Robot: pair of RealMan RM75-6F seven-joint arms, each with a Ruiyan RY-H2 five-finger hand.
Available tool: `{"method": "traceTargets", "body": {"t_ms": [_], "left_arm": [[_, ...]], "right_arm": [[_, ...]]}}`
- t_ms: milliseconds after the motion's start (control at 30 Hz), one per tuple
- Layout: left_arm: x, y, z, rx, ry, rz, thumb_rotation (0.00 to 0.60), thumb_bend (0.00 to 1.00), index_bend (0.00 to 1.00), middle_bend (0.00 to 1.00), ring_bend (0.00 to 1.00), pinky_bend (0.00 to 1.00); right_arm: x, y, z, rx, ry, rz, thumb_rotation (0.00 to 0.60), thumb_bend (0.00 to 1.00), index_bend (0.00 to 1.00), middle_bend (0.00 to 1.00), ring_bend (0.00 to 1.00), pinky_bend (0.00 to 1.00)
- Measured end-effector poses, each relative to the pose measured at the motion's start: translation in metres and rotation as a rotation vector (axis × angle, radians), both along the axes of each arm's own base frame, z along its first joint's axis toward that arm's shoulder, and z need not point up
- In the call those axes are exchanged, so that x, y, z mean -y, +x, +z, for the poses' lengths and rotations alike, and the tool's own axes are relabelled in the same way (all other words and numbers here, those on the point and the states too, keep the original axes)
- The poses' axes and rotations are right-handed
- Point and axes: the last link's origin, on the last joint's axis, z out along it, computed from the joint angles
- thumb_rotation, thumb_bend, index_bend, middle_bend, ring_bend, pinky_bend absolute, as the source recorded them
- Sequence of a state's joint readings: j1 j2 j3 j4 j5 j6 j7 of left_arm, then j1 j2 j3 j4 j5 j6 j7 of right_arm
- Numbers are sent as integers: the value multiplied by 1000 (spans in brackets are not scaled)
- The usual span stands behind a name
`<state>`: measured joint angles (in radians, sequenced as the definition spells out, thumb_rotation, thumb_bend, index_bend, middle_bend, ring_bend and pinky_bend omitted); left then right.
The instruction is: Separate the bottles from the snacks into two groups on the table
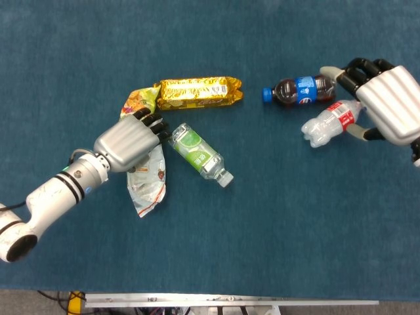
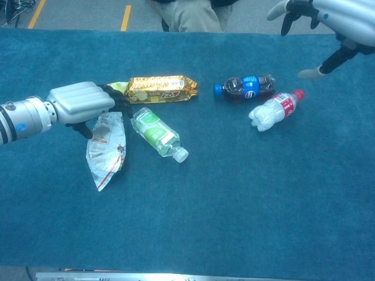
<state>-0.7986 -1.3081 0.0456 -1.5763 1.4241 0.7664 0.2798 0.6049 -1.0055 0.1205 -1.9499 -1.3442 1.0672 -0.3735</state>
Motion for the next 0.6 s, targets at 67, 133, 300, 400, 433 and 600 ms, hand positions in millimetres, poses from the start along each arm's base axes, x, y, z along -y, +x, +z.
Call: {"method": "traceTargets", "body": {"t_ms": [67,133,300,400,433,600], "left_arm": [[0,2,-2,8,-3,1,600,404,214,195,122,143],[0,4,-3,16,-9,5,600,405,211,200,122,143],[5,9,-7,21,-42,7,600,404,207,212,122,143],[10,13,-10,22,-67,5,600,404,203,213,122,143],[12,14,-11,24,-74,4,600,404,203,213,122,143],[23,26,-15,54,-109,-8,600,404,199,212,122,143]], "right_arm": [[0,-1,0,0,-1,-2,600,103,186,354,240,360],[0,-2,0,-1,-3,-4,600,103,186,354,240,360],[1,-4,1,0,-4,-10,600,103,186,354,240,360],[2,-4,1,2,-5,-10,600,103,186,354,240,360],[2,-5,1,2,-6,-10,600,103,186,354,240,360],[2,-6,0,0,-4,-13,600,103,186,354,240,360]]}}
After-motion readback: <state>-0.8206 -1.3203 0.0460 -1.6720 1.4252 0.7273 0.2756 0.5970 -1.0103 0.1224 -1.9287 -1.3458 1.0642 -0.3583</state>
